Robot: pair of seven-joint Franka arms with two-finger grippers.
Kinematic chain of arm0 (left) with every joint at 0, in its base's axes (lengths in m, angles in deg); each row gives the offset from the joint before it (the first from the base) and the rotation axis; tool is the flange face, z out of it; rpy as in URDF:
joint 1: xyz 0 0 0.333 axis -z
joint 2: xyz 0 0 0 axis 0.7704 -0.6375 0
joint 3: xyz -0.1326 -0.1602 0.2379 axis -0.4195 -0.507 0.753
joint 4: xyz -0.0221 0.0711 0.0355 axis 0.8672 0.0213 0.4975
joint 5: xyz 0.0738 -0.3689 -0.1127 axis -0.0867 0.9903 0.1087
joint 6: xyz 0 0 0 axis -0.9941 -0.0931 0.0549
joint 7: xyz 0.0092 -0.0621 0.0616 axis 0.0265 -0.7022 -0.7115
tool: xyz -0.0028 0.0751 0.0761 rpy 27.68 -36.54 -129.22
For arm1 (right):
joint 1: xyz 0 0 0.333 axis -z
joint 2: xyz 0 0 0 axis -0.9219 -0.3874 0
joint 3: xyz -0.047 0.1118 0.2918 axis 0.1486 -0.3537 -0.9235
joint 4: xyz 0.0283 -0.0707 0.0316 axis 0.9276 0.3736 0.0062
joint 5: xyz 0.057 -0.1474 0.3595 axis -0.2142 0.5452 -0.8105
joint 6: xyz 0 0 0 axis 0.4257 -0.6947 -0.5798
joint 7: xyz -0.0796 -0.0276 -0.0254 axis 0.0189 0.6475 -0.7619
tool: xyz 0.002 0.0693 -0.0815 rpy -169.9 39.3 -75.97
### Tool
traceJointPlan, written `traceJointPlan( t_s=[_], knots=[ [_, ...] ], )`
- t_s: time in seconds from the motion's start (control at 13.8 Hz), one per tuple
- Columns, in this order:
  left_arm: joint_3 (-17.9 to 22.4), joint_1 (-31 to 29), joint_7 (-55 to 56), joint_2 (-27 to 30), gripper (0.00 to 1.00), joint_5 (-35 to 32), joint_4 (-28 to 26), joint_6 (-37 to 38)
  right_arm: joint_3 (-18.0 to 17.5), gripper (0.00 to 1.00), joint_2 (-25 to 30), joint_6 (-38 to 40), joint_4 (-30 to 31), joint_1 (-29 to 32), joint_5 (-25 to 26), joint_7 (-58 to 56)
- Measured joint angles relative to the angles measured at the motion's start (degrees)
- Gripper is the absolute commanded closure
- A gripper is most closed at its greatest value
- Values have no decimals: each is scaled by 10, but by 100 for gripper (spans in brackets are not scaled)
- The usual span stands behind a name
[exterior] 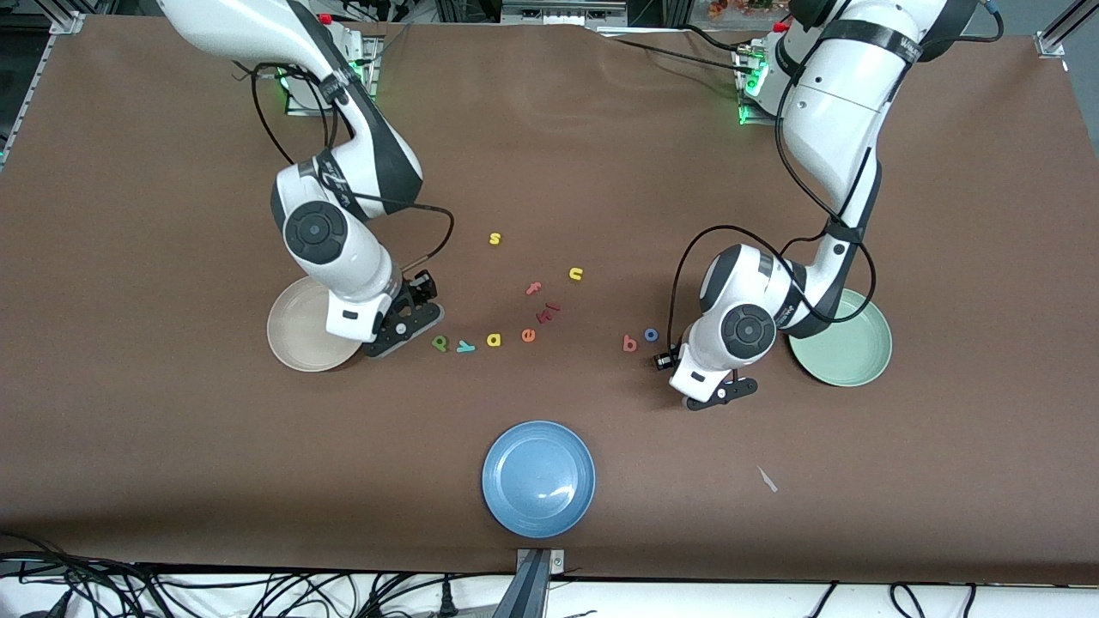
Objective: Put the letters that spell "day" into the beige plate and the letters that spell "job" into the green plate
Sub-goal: 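Grasp the cyan r with the left gripper while the right gripper grasps the green d, then carry the cyan r to the green plate while the right gripper carries the d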
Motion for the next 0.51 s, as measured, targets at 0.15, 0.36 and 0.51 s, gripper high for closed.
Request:
traceJointPlan(
  t_s=[0.15, 0.36, 0.51],
  knots=[
    [0, 0, 0, -1, 60, 0, 1, 0, 0, 39, -34, -54, 1, -15, 0, 0],
    [0, 1, 4, -2, 60, 0, 2, 0, 1, 42, -77, -115, 0, -32, 4, 0],
    [0, 1, 8, -2, 60, 8, 2, 0, 5, 42, -82, -119, -1, -32, 22, 0]
  ],
)
